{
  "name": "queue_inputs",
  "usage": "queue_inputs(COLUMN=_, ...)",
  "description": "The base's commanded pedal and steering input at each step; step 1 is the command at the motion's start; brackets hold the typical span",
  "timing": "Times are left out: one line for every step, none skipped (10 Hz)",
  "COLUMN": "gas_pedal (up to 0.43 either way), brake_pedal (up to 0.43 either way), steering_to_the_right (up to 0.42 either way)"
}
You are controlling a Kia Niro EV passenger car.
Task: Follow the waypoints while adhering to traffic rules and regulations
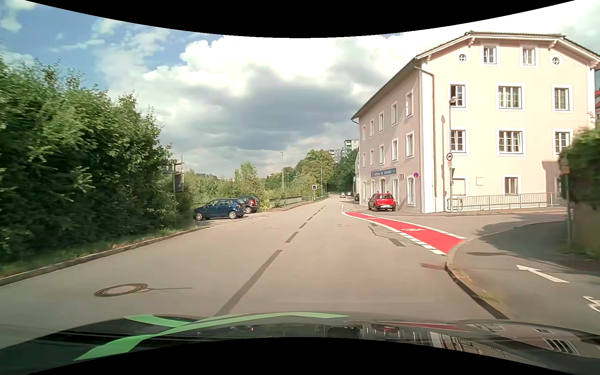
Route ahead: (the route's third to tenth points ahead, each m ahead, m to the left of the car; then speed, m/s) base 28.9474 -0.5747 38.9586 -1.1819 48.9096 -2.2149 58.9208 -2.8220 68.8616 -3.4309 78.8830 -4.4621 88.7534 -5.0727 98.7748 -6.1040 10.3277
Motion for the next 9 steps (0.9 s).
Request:
queue_inputs(gas_pedal=0.098, brake_pedal=0.000, steering_to_the_right=0.005)
queue_inputs(gas_pedal=0.098, brake_pedal=0.000, steering_to_the_right=0.006)
queue_inputs(gas_pedal=0.098, brake_pedal=0.000, steering_to_the_right=0.005)
queue_inputs(gas_pedal=0.098, brake_pedal=0.000, steering_to_the_right=0.005)
queue_inputs(gas_pedal=0.098, brake_pedal=0.000, steering_to_the_right=0.005)
queue_inputs(gas_pedal=0.098, brake_pedal=0.000, steering_to_the_right=0.005)
queue_inputs(gas_pedal=0.098, brake_pedal=0.000, steering_to_the_right=0.004)
queue_inputs(gas_pedal=0.098, brake_pedal=0.000, steering_to_the_right=0.005)
queue_inputs(gas_pedal=0.098, brake_pedal=0.000, steering_to_the_right=0.005)
